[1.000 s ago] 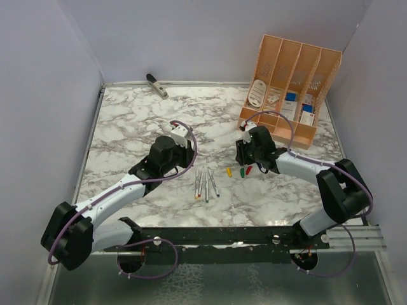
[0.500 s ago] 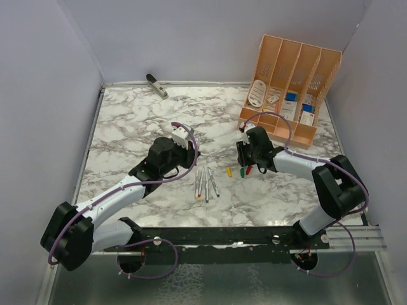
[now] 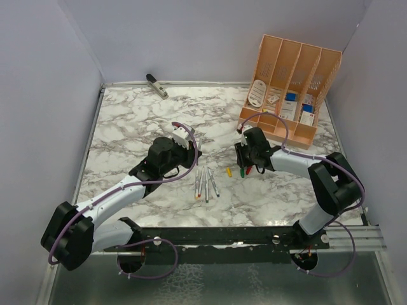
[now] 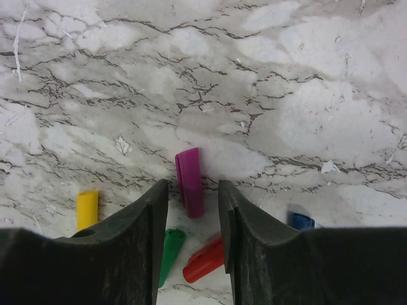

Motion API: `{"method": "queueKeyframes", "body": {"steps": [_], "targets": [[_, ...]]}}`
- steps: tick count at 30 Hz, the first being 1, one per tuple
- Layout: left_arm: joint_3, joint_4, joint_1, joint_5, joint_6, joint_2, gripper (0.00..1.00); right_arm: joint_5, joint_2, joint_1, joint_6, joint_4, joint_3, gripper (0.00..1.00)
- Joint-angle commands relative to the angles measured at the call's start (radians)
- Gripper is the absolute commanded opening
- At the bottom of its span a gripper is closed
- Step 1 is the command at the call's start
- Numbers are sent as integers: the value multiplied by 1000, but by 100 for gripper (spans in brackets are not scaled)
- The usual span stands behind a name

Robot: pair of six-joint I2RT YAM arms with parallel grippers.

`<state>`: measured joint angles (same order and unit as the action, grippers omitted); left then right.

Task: Insert the pens into the pen caps

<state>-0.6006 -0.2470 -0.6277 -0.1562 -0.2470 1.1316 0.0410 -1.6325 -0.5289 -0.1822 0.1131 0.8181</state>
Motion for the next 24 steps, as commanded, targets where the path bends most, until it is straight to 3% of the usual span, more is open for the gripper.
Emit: {"method": "queueKeyframes", "body": {"steps": [1,9,14,24], "targets": [[-10,-41,2,-31,12,2,0,31,-37,-11,-4,30,42,37],[-5,-44,2,-23,9,2,0,50,-85,-20,-2,90,86,26],[-3,-46,2,-18,7,-2,0,69,-106,-34,-4,159,119,1],[13,-84,2,-74,41,-9,0,78,-72,-43,-6,103,201,1]]}}
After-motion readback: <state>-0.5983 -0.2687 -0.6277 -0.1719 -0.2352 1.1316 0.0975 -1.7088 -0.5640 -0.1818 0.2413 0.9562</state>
